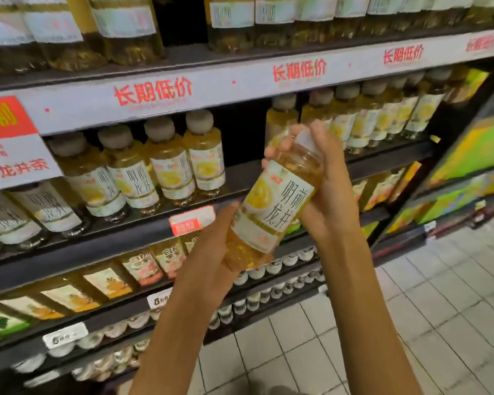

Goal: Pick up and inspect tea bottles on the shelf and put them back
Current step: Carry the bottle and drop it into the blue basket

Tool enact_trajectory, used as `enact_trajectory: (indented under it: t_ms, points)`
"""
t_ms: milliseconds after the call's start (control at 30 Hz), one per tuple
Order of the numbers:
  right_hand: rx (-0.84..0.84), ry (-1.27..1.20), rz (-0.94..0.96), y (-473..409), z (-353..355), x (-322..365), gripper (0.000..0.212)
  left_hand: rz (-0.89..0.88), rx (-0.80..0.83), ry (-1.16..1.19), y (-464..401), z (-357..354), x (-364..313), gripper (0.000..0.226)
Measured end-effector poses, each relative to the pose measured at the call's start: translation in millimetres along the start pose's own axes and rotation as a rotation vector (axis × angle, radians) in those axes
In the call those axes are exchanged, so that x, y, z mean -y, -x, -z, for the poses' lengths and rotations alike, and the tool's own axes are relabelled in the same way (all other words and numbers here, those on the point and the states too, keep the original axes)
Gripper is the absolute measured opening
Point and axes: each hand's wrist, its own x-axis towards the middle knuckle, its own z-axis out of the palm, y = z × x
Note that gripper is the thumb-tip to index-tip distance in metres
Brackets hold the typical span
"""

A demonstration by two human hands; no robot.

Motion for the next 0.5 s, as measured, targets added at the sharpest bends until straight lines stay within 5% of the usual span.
enact_trajectory:
  t_ms: [167, 367, 433, 500]
  points:
    - [-0.231, 0.029, 0.108, 40.3, 14.6, -7.4, 0.019, 0.044, 0.050, -0.008, 1.0, 9.1, 18.1, 0.024]
    - [-0.415, 0.138, 0.119, 93.5, 18.6, -12.4, 0.016, 0.041, 0.039, 0.196, 12.5, 21.6, 20.9, 0.052]
    - [-0.436, 0.097, 0.122, 110.1, 18.0, -9.6, 0.021, 0.085, 0.162, 0.089, 14.4, 21.9, 31.4, 0.050]
    - [-0.484, 0.054, 0.174, 128.9, 18.7, -3.8, 0.015, -0.082, 0.228, -0.227, 18.6, 20.1, 45.5, 0.042]
